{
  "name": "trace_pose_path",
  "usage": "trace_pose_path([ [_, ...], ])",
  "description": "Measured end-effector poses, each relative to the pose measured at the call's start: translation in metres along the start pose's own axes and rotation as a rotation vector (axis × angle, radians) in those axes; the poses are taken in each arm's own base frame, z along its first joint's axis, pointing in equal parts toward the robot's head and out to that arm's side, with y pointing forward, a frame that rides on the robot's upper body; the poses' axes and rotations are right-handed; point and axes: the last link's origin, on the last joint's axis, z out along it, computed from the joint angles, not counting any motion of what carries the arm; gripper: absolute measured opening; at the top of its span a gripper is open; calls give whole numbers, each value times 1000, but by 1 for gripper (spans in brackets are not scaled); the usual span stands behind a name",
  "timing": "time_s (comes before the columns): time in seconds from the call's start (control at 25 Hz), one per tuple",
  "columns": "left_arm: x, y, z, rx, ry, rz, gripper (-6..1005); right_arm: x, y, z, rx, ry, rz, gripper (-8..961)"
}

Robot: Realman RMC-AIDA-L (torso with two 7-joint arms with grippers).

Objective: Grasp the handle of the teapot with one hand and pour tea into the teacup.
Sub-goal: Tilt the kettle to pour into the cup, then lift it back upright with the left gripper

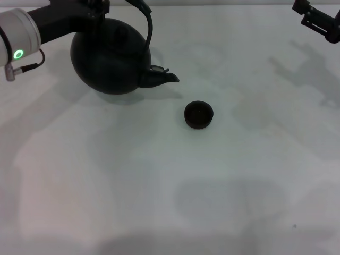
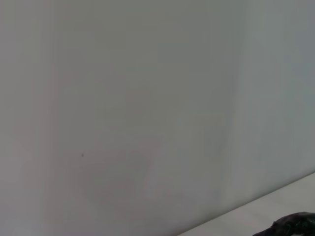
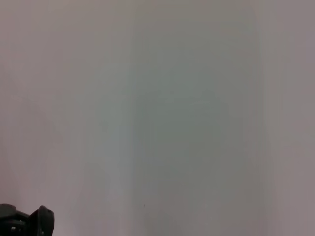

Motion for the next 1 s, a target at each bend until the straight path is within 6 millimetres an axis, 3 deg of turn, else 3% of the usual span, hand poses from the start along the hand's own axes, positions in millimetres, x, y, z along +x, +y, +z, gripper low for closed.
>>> trace_pose_path([
  [1.0,27,15,11,5,-68,17,153,-8,-8,-5,40,-46,6,846],
])
